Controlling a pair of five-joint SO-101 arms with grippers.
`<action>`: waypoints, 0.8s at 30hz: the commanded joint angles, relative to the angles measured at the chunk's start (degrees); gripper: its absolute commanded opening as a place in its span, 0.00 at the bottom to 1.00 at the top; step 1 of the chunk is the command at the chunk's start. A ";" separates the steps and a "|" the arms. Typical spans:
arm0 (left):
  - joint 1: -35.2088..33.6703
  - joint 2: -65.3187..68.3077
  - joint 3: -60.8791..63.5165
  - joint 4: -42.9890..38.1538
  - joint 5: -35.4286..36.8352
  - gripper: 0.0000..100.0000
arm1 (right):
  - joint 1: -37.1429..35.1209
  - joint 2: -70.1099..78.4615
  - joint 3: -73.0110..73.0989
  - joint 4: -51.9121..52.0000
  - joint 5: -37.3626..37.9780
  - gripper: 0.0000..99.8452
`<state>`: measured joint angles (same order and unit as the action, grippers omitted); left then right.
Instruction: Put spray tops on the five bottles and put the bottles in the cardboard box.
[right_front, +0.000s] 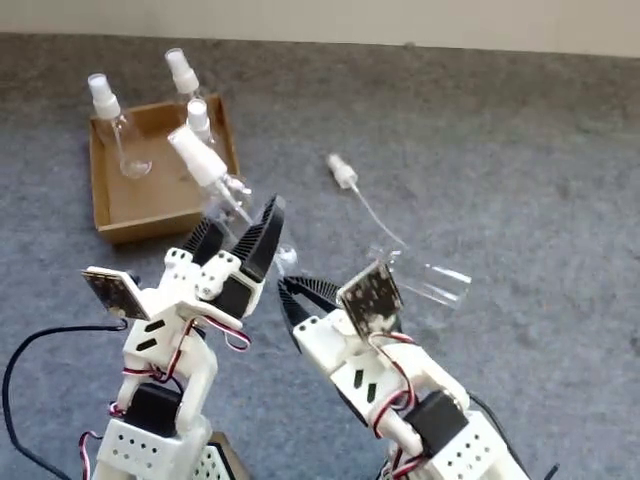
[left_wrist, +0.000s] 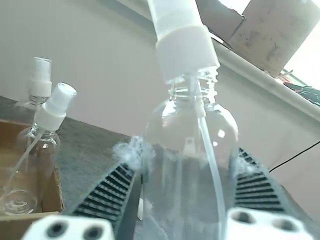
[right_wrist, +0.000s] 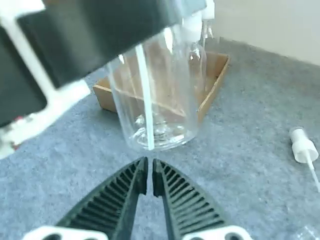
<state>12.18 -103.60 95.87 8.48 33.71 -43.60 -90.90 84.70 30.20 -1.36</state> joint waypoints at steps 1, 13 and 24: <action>1.63 -0.48 1.19 -1.14 0.70 0.15 | -0.57 -11.91 5.23 -1.36 0.53 0.01; 9.71 -0.57 1.19 1.85 0.35 0.15 | -0.92 -14.46 10.24 -1.36 0.53 0.01; 10.15 -0.57 1.19 5.45 0.26 0.15 | 6.02 -14.46 10.59 -1.63 0.53 0.01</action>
<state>20.97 -103.69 95.87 12.00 33.89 -42.29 -104.53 95.16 30.20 -1.27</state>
